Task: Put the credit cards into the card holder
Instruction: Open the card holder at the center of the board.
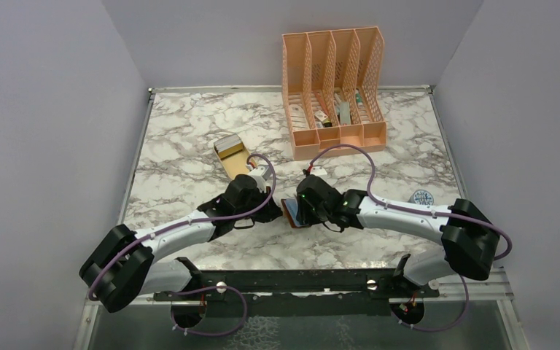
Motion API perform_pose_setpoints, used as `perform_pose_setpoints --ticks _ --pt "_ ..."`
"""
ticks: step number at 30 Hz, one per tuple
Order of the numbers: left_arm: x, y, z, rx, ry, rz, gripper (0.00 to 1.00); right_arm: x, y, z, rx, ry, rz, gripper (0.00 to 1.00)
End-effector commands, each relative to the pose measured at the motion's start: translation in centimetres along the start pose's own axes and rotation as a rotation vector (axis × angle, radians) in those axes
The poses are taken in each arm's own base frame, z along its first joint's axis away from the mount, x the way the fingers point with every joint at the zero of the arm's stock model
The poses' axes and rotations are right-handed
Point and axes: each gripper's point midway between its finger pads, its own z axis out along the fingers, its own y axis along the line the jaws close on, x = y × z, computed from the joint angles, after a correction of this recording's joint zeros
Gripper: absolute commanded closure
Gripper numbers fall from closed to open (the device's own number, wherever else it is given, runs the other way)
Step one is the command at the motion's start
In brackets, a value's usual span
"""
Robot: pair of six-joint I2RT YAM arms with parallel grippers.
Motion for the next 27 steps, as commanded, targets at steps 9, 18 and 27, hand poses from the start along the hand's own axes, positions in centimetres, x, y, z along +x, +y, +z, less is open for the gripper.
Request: perform_pose_setpoints --ticks 9,18,27 --pt "-0.1 -0.3 0.2 0.028 0.001 0.011 1.0 -1.7 1.0 -0.6 -0.023 -0.046 0.005 0.82" --pt "0.1 -0.1 0.3 0.019 0.009 0.018 1.0 -1.9 -0.6 -0.6 0.067 -0.066 0.008 0.74" --pt "0.5 0.4 0.5 0.016 0.027 0.026 1.0 -2.0 -3.7 -0.6 0.177 -0.085 0.005 0.79"
